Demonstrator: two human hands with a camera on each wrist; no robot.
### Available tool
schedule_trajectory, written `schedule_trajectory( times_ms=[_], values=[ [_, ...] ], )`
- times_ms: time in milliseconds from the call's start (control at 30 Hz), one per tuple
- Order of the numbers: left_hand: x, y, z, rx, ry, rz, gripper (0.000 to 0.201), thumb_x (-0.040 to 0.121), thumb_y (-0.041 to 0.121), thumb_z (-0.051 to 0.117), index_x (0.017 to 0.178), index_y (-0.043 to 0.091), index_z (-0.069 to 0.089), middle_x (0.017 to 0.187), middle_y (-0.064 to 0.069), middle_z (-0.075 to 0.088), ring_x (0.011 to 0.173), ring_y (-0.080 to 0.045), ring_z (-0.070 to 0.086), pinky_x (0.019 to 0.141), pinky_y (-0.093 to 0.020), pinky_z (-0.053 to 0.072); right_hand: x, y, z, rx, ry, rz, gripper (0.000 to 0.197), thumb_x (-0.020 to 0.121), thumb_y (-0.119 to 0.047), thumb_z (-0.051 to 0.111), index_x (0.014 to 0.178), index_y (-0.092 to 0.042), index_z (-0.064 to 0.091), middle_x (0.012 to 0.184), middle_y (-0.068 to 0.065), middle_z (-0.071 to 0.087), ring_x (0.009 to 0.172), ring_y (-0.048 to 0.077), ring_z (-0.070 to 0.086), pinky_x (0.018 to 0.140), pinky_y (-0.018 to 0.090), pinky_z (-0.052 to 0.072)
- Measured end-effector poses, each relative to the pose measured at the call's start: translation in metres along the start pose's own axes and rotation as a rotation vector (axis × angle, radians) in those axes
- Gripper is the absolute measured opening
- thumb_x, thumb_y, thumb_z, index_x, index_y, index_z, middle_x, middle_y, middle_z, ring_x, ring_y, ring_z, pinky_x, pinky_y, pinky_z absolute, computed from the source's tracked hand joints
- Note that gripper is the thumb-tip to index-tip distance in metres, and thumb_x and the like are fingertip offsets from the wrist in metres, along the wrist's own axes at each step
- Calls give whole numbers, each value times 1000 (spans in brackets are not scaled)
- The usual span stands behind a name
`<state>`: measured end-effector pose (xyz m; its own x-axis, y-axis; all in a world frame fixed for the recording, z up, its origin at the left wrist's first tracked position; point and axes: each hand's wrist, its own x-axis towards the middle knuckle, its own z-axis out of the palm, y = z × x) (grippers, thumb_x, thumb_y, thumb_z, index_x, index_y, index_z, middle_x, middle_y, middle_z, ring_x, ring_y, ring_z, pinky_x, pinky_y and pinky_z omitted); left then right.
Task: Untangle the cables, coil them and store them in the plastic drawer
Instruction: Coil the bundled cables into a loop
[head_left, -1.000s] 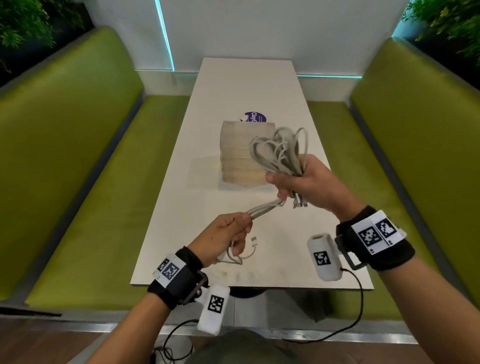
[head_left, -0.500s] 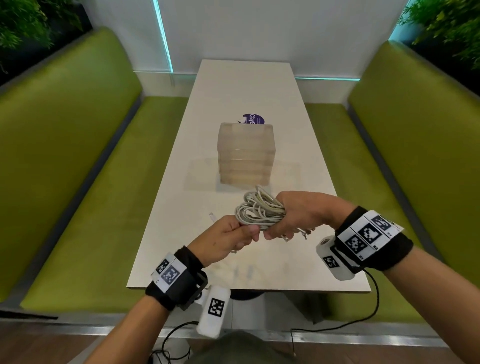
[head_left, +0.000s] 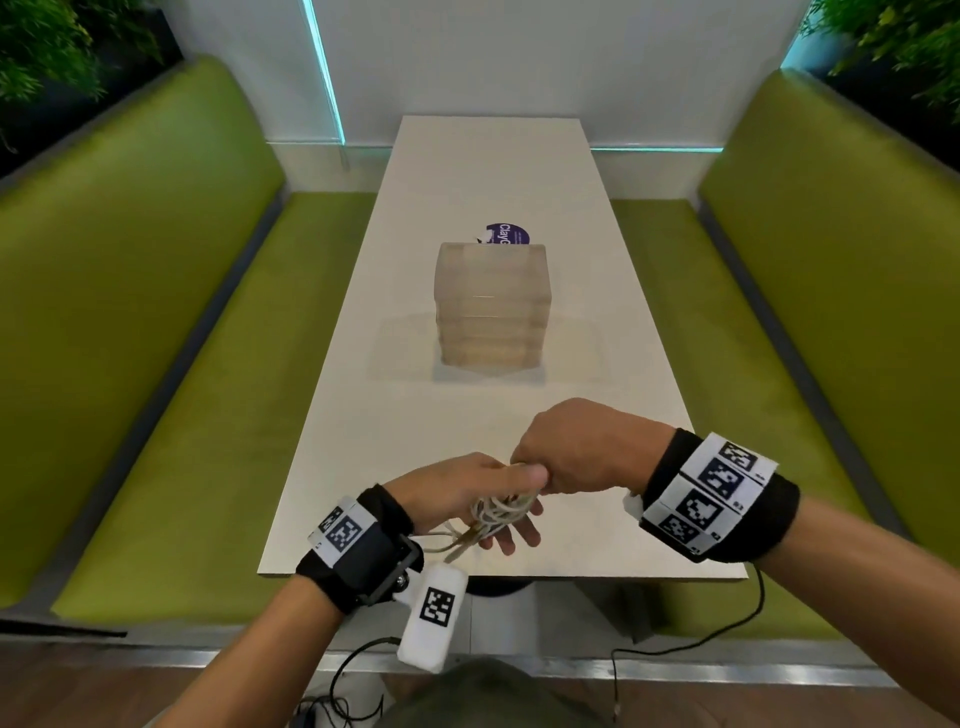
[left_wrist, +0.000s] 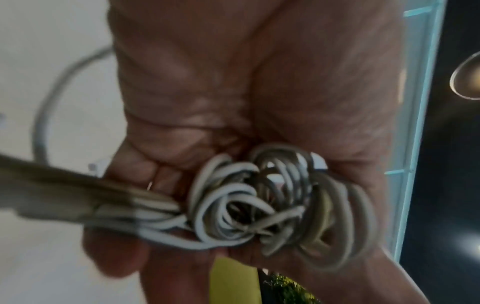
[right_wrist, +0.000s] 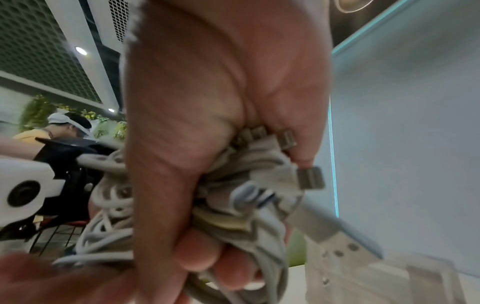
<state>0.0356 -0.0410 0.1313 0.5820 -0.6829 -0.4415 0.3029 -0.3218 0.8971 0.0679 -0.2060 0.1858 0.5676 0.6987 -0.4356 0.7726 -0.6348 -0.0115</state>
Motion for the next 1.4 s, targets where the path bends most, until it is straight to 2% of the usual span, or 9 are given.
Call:
schedule_trajectory(
  times_ms=[167,333,467,733,833,967,1067,1133,1400],
  values=[
    [-2,1,9,57,99,42,31,87,35,58,82,5,63,64,-7,63,48,-17,50,54,-30,41,3,8,5,104,-37,-66,23,82,-38,68,99,-23,68,97,-5,53,85,13,48,71,34,47],
    [-6,1,9,98,96,52,27,87,27,63,73,4,60,50,-4,52,39,-16,41,42,-21,34,-3,14,-3,551,-299,-93,25,78,-42,74,81,-20,62,70,-6,60,53,-1,53,52,12,42],
    [-3,2,9,178,77,47,26,88,31,63,69,13,60,51,-2,55,40,-15,42,46,-24,33,-2,22,0,677,-373,-117,28,82,-32,72,93,-7,66,82,9,69,63,7,59,57,15,44],
    [-1,-6,4,93,87,98,24,80,38,67,73,15,64,58,-9,54,47,-22,41,45,-23,34,-1,17,15,691,-250,-107,19,87,-27,64,86,-8,64,67,-1,64,58,14,59,58,25,47],
    [2,-8,0,43,78,156,46,76,60,65,86,15,64,69,-12,64,54,-25,50,58,-35,43,-3,19,16,667,-206,-95,19,88,-27,63,87,-8,63,69,1,64,59,14,59,60,25,46],
    [-4,-22,-10,-37,138,140,83,70,88,30,101,19,63,71,-9,68,79,-26,69,84,-35,51,-12,35,4,664,-73,-19,15,89,-28,64,80,-16,60,67,-5,64,56,7,57,58,18,45],
    [-2,-30,-7,-117,197,215,60,90,66,35,86,12,59,54,0,47,80,-30,70,93,-34,49,-17,46,-8,678,0,18,16,88,-28,65,76,-20,59,64,-7,64,57,9,59,58,21,46],
    [-1,-29,-4,-141,239,220,47,94,50,33,82,12,57,54,2,44,69,-26,66,83,-29,50,-17,49,-13,677,33,19,16,88,-28,66,75,-21,58,64,-7,64,58,10,60,58,21,46],
    [-6,-27,-6,-145,273,197,48,98,51,31,77,14,53,53,1,45,76,-25,69,72,-29,44,-18,52,-24,735,118,15,18,89,-26,65,72,-23,60,62,-8,63,53,4,55,53,12,40]
  ],
)
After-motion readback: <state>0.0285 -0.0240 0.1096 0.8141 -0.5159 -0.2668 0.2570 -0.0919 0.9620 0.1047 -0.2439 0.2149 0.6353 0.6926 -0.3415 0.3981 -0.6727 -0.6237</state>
